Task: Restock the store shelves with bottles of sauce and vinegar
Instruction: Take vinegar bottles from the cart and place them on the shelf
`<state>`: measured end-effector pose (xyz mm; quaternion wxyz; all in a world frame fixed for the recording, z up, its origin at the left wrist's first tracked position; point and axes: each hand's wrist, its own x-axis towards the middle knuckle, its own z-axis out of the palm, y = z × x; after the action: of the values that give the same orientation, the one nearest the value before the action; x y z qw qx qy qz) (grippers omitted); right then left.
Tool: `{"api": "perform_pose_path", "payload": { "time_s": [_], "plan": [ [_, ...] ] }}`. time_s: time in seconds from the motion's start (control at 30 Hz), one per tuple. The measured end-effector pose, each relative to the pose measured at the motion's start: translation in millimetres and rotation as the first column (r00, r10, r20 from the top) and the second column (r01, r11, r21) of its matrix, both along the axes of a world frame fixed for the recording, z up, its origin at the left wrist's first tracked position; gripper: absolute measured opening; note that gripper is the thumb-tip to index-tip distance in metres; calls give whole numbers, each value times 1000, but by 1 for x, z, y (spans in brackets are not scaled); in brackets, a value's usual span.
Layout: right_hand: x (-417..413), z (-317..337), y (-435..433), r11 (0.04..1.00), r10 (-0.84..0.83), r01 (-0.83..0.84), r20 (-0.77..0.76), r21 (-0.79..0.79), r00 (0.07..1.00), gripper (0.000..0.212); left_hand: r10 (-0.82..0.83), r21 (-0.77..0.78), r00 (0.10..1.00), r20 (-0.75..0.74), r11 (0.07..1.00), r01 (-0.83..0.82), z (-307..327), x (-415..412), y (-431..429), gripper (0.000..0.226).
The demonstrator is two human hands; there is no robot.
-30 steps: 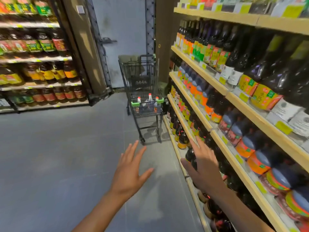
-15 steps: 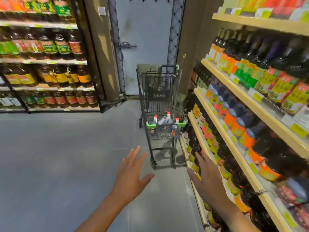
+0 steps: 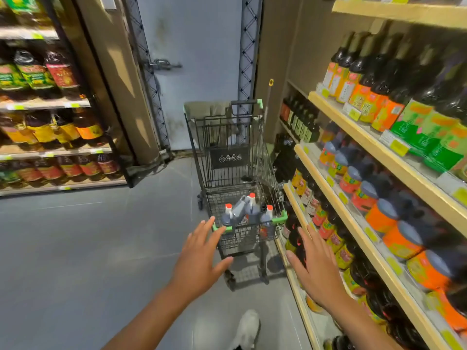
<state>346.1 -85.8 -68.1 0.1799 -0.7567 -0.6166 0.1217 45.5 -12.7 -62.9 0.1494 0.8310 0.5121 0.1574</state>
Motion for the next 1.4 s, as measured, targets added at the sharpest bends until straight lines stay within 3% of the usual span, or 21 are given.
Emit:
{"api": "perform_pose_path", "payload": {
  "time_s": [0.27,0.33,0.57,0.7,0.8,0.93,1.03,1.1,1.27,1.4],
  "plan": [
    [47,-37,172,997,-3,4,7,-77,1000,85,-25,-62,999,-33,998,23,-16,49,177,77],
    [55,-45,213,992,21,-20,6,-122,1000,79,-33,-80,998,-48,996,29,-17,55,215,76],
    [66,-78,303,971,-23,-11,-141,-239,990,76,-102,-180,991,-91,980,85,-40,81,328,77],
    [63,-99,333,937,-137,50,-235,-345,962,73,-204,-249,971,-124,954,168,-64,94,387,76],
    [51,-127,361,941,-251,184,-224,-283,942,62,-331,-325,924,-191,910,259,-91,104,445,78],
    [37,-150,382,829,-444,259,-300,-496,845,61,-493,-409,839,-231,831,376,-114,117,498,78],
    [23,-173,403,799,-504,298,-313,-522,805,32,-575,-478,791,-208,766,431,-137,121,536,75],
    [18,-187,417,774,-532,315,-295,-549,794,26,-588,-534,790,-177,731,425,-151,123,552,75],
    [26,-220,471,717,-537,348,-160,-604,829,28,-539,-629,835,-111,689,361,-181,122,575,73],
    [28,-250,508,672,-560,328,-165,-664,812,52,-520,-655,854,-38,658,372,-198,113,581,66]
  ]
}}
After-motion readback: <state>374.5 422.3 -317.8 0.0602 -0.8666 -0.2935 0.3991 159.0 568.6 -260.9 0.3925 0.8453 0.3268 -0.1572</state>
